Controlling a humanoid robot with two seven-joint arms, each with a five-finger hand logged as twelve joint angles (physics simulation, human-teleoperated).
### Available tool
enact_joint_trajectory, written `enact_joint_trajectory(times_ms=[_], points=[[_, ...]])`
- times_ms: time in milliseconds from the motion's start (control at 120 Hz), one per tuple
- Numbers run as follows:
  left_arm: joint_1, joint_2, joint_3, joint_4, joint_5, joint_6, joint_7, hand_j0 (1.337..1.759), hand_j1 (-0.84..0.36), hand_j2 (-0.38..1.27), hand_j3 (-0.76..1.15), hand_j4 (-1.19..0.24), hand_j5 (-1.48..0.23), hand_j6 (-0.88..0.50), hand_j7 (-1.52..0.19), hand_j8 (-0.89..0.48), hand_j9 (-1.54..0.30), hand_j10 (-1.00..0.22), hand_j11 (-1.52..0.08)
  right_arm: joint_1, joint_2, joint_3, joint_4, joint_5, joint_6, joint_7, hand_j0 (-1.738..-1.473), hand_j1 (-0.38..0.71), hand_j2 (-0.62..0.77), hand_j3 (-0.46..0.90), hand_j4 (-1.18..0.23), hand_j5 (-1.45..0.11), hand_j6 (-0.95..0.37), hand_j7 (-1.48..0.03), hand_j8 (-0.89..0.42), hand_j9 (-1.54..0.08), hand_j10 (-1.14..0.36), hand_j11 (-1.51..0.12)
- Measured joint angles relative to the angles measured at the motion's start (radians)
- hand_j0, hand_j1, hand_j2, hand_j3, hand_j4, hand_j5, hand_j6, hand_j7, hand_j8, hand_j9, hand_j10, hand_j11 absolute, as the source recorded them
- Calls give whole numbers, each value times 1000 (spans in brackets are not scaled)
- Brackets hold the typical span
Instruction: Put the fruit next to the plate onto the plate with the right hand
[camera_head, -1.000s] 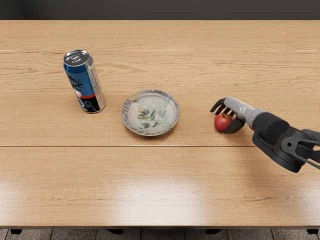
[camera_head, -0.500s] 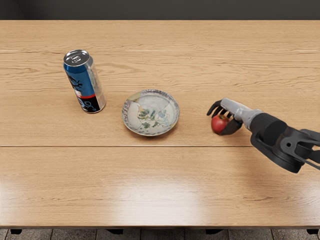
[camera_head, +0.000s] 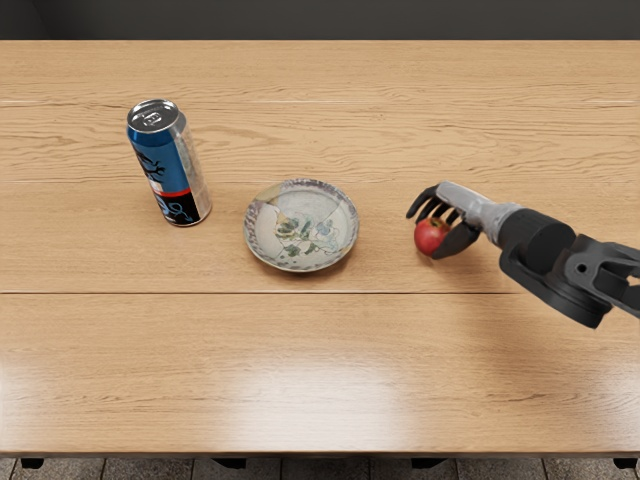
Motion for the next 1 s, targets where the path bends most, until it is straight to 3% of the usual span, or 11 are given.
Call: enact_joint_trajectory(times_ms=[308, 617, 1000], points=[[0, 0, 0, 0, 0, 0, 0, 1658, 71, 46, 0, -232, -301, -232, -301, -232, -301, -232, -301, 15, 4, 79, 23, 45, 64, 1, -1658, 217, 73, 0, -518, -681, -501, -677, -431, -680, -519, -679], [0, 0, 0, 0, 0, 0, 0, 1658, 71, 46, 0, -232, -301, -232, -301, -232, -301, -232, -301, 62, 65, 94, 24, 85, 73, -1, -1658, 221, 87, 0, -520, -687, -499, -681, -429, -683, -522, -683], [0, 0, 0, 0, 0, 0, 0, 1658, 71, 46, 0, -232, -301, -232, -301, -232, -301, -232, -301, 113, 201, 94, -76, 92, 73, -9, -1658, 220, 73, 0, -520, -685, -495, -680, -425, -683, -520, -683]])
